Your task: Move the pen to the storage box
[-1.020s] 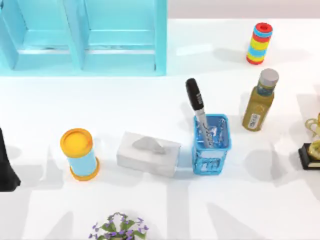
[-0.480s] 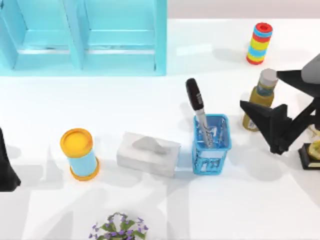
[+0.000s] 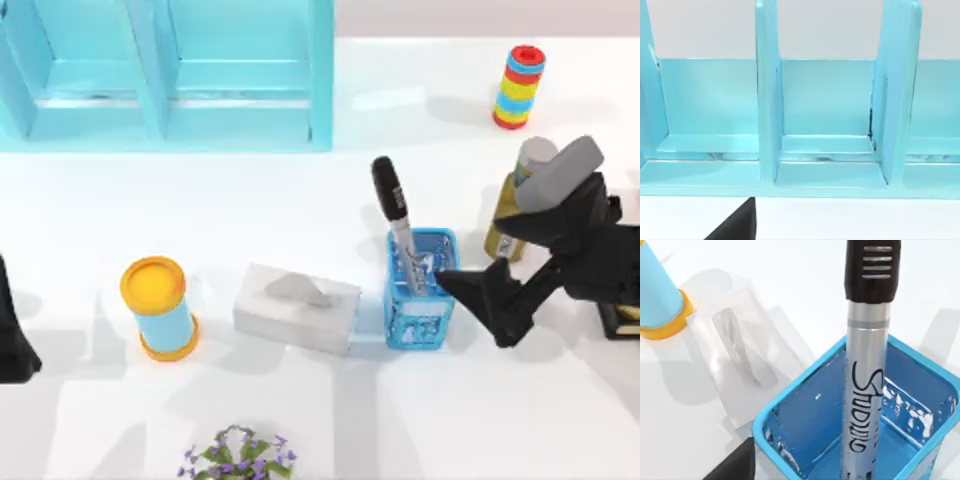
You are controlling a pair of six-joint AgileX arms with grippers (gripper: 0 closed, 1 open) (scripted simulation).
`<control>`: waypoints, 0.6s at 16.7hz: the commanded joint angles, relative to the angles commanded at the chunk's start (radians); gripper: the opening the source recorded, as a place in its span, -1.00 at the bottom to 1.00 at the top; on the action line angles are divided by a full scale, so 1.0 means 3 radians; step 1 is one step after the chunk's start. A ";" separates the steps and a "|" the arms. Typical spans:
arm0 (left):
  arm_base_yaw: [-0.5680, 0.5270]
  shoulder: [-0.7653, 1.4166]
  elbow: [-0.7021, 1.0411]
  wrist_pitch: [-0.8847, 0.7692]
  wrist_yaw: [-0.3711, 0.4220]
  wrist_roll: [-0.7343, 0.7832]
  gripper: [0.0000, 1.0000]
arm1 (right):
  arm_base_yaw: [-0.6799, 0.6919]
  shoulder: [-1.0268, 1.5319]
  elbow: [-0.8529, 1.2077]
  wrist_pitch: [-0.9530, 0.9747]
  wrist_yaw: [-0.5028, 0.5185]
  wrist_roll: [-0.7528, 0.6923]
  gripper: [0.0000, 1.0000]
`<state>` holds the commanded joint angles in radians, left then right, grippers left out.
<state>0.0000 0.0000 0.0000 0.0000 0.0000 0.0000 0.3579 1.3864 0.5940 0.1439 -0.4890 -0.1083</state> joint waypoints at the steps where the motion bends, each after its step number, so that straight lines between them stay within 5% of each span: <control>1: 0.0000 0.0000 0.0000 0.0000 0.0000 0.0000 1.00 | 0.0000 0.0000 0.0000 0.0000 0.0000 0.0000 1.00; 10: 0.0000 0.0000 0.0000 0.0000 0.0000 0.0000 1.00 | 0.0075 0.0289 0.0095 0.0206 0.0052 0.0048 1.00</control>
<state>0.0000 0.0000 0.0000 0.0000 0.0000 0.0000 0.3803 1.4731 0.6224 0.2057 -0.4733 -0.0940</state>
